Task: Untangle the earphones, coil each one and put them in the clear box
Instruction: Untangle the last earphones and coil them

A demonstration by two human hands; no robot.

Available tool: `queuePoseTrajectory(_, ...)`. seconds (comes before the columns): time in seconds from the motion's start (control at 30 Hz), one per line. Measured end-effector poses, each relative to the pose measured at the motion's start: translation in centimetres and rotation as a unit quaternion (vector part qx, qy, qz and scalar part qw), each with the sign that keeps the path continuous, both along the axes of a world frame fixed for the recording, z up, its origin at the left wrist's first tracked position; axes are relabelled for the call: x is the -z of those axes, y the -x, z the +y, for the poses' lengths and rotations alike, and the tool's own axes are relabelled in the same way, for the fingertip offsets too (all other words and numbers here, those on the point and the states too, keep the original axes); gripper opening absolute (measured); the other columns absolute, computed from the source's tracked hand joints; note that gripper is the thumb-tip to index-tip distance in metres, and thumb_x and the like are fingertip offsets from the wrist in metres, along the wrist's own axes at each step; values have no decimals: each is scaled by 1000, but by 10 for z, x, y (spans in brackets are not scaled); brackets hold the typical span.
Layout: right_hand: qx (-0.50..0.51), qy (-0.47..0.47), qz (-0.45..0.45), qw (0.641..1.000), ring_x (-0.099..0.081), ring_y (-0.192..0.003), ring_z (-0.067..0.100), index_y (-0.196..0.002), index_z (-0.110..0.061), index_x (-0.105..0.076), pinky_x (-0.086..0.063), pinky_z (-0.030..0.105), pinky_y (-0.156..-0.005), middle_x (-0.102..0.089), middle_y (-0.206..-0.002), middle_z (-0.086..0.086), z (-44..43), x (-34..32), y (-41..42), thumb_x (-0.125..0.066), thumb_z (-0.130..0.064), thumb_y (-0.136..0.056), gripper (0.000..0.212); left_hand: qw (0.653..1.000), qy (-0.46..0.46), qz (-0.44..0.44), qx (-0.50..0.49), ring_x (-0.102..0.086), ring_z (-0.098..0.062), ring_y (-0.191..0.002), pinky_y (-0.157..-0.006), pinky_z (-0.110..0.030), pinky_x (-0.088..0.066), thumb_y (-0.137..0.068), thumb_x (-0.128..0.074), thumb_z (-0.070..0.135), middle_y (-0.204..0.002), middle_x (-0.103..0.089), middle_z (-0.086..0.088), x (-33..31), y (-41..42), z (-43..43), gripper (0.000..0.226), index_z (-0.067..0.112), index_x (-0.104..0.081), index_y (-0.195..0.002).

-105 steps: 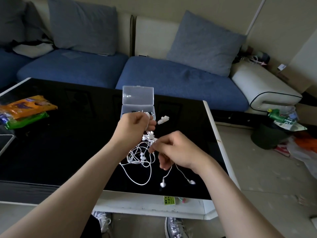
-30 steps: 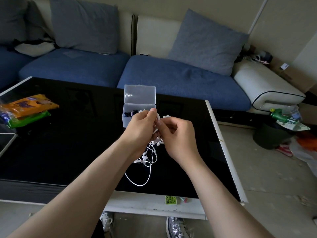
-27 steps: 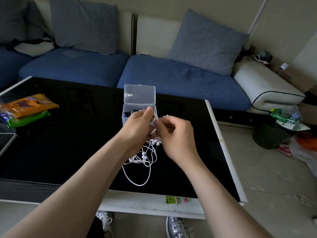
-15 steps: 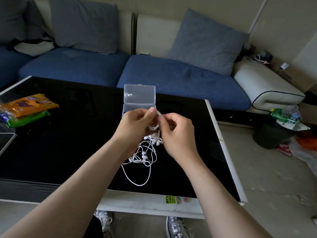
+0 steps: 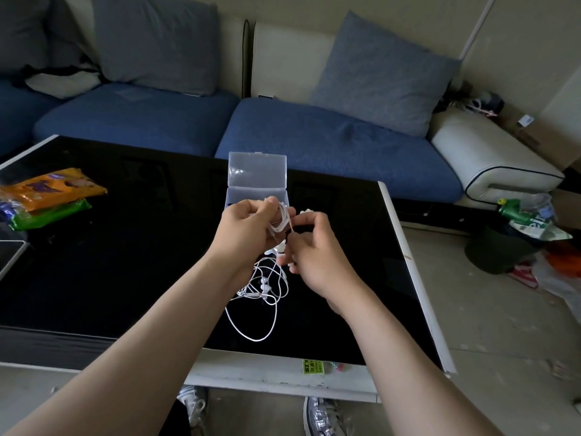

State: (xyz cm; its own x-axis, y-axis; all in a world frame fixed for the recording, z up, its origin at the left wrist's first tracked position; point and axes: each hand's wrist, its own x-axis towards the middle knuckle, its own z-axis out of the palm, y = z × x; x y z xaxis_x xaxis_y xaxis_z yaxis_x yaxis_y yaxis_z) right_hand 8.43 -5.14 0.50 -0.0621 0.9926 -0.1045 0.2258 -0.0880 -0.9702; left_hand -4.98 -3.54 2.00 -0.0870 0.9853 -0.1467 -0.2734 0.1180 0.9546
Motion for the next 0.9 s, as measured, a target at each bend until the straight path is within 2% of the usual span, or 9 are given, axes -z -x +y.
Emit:
queuePoseTrajectory(0.1, 24, -19, -26, 999, -71, -70, 14, -108, -22, -54, -51, 29, -63, -72, -92, 5, 2, 7, -1, -53, -21, -108, 2, 999, 11, -35, 1, -78, -28, -102, -95, -46, -62, -110, -54, 22, -109, -80, -13, 2, -2, 1, 21, 3, -57, -102)
queuePoseTrajectory(0.2, 47, -109, -152, 981, -72, -73, 11, -98, -21, -68, -50, 21, -64, -72, -82, -6, 5, 11, -4, -66, -24, -102, 5, 997, 27, -66, -15, -78, -30, -102, -92, -48, -63, -111, -53, 21, -111, -79, -15, 8, -3, 5, 16, 6, -53, -106)
queuePoseTrajectory(0.37, 5, -229, -206, 951, -64, -74, 0, -100, -25, -83, -43, 5, -67, -62, -73, -28, 4, 14, 1, -80, -12, -91, 16, 995, 40, -83, -38, -79, -30, -96, -70, -41, -65, -110, -54, 16, -113, -77, -18, 14, -6, 14, 12, 4, -52, -108)
queuePoseTrajectory(0.47, -17, -287, -243, 927, -63, -75, 8, -100, -22, -81, -46, 10, -67, -64, -79, -15, 9, 18, 4, -75, -9, -92, 16, 995, 53, -59, -60, -79, -30, -85, -64, -39, -63, -109, -55, 14, -107, -77, -18, 20, -7, 22, 15, 3, -55, -98)
queuePoseTrajectory(0.53, -28, -308, -242, 920, -67, -76, 10, -101, -18, -77, -55, 25, -70, -71, -86, -8, 13, 22, 6, -72, -8, -92, 14, 995, 57, -33, -75, -71, -29, -67, -60, -36, -57, -107, -57, 15, -97, -71, -22, 24, -6, 28, 25, 4, -56, -85)
queuePoseTrajectory(0.6, -29, -332, -239, 912, -66, -75, 14, -101, -16, -75, -57, 36, -70, -69, -89, -3, 17, 25, 5, -69, -3, -91, 17, 995, 62, -26, -78, -63, -27, -55, -55, -34, -54, -108, -57, 16, -91, -66, -24, 26, -4, 33, 28, 2, -58, -84)
queuePoseTrajectory(0.7, -33, -363, -247, 898, -62, -77, 11, -97, -14, -78, -55, 29, -72, -62, -93, 0, 23, 26, -1, -69, 5, -86, 23, 994, 71, -37, -74, -68, -22, -61, -50, -31, -54, -109, -55, 16, -94, -68, -22, 24, -3, 37, 22, -3, -59, -100)
queuePoseTrajectory(0.8, -61, -375, -234, 895, -60, -75, 6, -93, -12, -78, -54, 23, -72, -63, -92, -2, 28, 25, -6, -72, 8, -84, 22, 995, 77, -16, -62, -65, -21, -56, -48, -28, -52, -108, -55, 12, -78, -67, -16, 24, -1, 40, 28, 0, -58, -83)
queuePoseTrajectory(0.9, -65, -370, -195, 906, -64, -72, 10, -94, -12, -78, -57, 28, -67, -65, -85, -3, 31, 24, -6, -76, 4, -87, 18, 996, 85, 11, 0, -54, -25, -50, -54, -30, -50, -107, -56, 9, -63, -55, -16, 24, 0, 42, 37, 2, -57, -70)
